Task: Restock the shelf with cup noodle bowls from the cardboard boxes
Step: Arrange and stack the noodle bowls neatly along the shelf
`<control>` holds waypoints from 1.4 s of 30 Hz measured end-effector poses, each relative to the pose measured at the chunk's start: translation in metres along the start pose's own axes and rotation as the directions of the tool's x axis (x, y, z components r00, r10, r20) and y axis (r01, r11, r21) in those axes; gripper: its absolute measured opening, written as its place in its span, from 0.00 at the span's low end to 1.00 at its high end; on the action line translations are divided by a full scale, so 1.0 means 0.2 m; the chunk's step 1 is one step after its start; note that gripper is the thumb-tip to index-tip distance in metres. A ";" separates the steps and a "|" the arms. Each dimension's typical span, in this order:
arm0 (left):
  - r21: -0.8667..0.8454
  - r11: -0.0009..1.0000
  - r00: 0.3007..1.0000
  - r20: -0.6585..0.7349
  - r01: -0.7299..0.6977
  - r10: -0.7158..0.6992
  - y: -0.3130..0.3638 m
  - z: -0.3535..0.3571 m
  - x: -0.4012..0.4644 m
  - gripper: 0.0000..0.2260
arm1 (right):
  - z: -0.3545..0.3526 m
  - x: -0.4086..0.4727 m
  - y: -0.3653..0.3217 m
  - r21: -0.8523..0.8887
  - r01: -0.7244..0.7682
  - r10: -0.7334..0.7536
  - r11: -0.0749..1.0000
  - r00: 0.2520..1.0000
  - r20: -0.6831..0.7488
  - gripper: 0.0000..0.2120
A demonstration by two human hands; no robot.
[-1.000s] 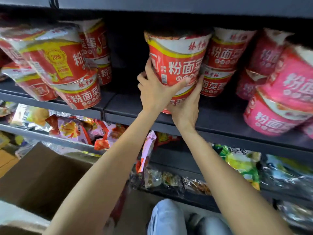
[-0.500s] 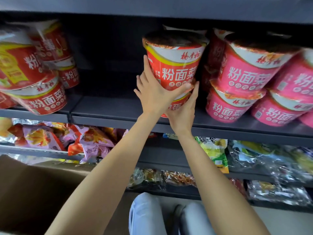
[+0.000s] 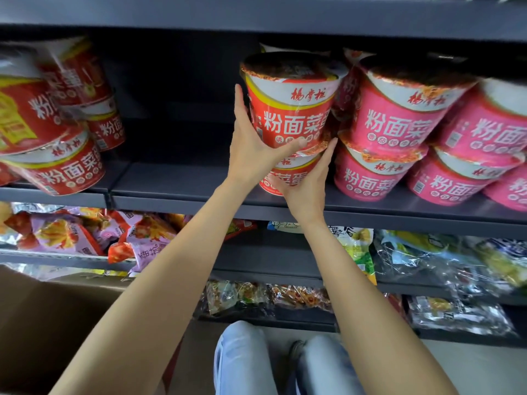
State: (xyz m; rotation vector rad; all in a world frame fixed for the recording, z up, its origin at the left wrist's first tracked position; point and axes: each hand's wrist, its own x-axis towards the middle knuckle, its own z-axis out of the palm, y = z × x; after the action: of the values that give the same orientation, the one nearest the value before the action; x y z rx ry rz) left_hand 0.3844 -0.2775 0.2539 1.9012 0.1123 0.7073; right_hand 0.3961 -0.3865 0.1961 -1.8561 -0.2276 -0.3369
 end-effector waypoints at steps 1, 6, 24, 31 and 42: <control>0.060 0.998 0.999 -0.034 -0.014 0.016 0.02 0.03 -0.01 0.62 | -0.01 0.00 0.00 -0.011 0.008 -0.008 1.000 1.000 0.005 0.61; 0.295 0.955 0.977 -0.208 0.011 0.053 0.08 0.12 0.00 0.61 | -0.03 -0.02 -0.01 -0.075 0.005 -0.007 0.997 0.999 -0.032 0.57; -0.017 0.997 0.987 0.145 -0.074 0.075 0.04 0.02 0.07 0.60 | -0.09 0.03 0.03 -0.050 0.091 -0.092 0.995 0.996 -0.002 0.51; 0.029 0.999 0.999 -0.016 -0.037 0.037 -0.01 -0.02 0.09 0.58 | 0.01 0.01 -0.04 -0.138 0.010 -0.017 0.990 0.999 -0.049 0.65; 0.118 0.991 0.988 -0.133 -0.059 0.075 -0.01 0.03 0.06 0.57 | 0.12 -0.01 -0.03 -0.182 -0.058 0.017 0.982 0.976 -0.217 0.62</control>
State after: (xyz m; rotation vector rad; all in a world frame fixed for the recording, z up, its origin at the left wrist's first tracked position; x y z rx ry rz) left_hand 0.3973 -0.2769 0.2550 1.9715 0.1795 0.8938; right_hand 0.3952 -0.3623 0.1953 -1.9885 -0.0119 -0.5444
